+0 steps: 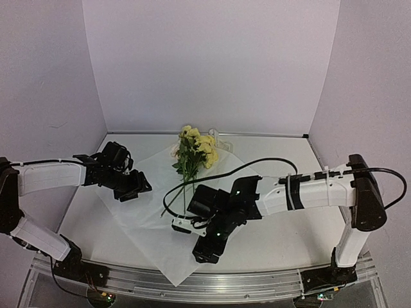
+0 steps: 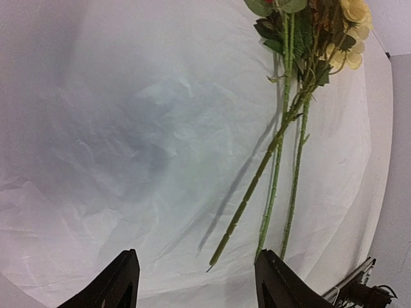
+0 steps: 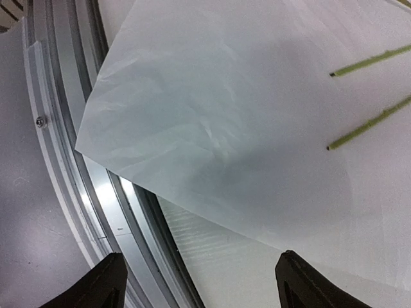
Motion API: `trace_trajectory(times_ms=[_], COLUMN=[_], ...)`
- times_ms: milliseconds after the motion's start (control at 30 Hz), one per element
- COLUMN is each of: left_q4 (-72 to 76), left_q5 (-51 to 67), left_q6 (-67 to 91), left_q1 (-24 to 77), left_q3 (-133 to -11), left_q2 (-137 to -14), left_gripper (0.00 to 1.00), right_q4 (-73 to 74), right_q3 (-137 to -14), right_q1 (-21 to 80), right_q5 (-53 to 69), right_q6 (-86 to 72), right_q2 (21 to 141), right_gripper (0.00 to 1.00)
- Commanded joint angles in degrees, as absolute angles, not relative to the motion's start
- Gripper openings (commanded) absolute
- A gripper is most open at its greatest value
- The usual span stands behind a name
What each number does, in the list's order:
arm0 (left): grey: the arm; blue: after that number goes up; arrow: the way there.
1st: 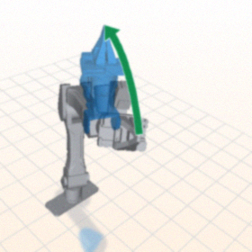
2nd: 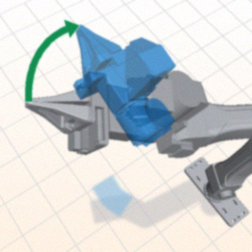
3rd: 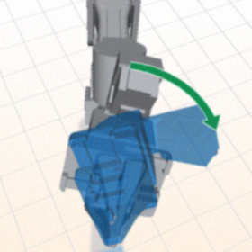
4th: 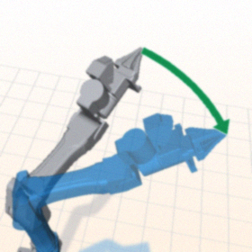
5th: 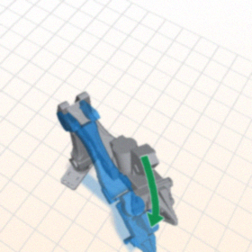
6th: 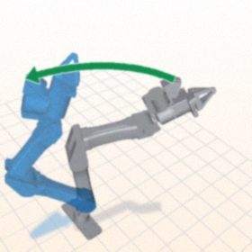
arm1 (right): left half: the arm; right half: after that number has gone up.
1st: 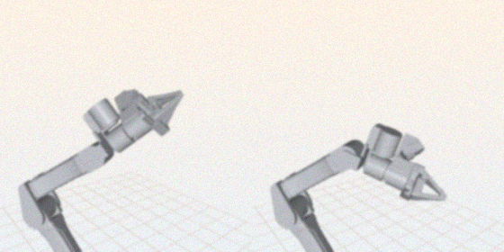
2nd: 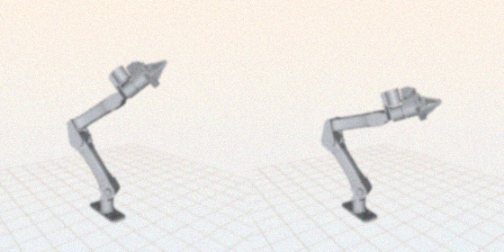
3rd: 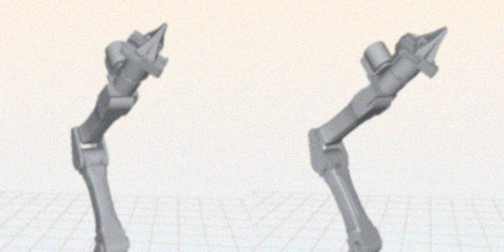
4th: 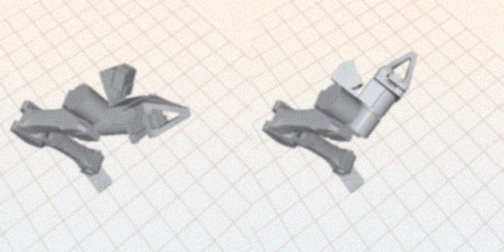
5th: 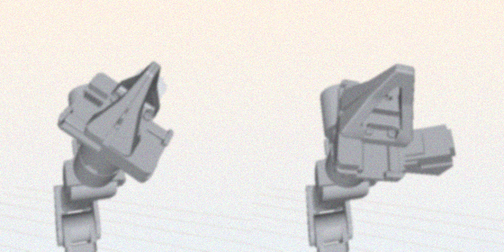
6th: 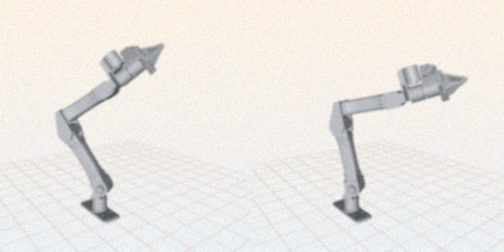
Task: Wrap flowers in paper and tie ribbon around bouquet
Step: Pick up the bottom corner of the flattened wrapping paper from the center of the board.
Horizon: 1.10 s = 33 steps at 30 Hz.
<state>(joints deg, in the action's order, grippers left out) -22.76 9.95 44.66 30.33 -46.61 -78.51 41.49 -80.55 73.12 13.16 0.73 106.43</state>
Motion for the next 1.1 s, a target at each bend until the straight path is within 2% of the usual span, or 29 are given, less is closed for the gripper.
trace_trajectory(times_ms=[0, 300, 733, 900, 1067], left_q4=[-26.2, -27.9, -27.0, -26.8, -27.0], left_q5=[7.1, 7.7, 9.2, 9.5, 9.5], left_q6=[41.5, 38.0, 36.9, 36.5, 36.2], left_q1=[27.5, 20.6, 18.6, 18.4, 18.3], left_q3=[-45.8, -44.4, -44.3, -44.7, -45.5], left_q2=[-75.1, -71.7, -72.4, -73.2, -73.9], left_gripper=[0.65, 0.66, 0.66, 0.66, 0.65], right_q4=[38.5, 41.1, 43.8, 44.1, 44.5], right_q3=[-85.6, -94.8, -100.6, -101.0, -101.1], right_q1=[78.3, 83.5, 84.7, 84.7, 84.7], right_q5=[7.7, 7.2, 8.2, 7.9, 7.2], right_q6=[8.1, 6.5, 4.6, 4.2, 4.0], right_q2=[112.2, 120.5, 128.3, 129.9, 129.5], right_gripper=[0.84, 0.83, 0.77, 0.68, 0.47])
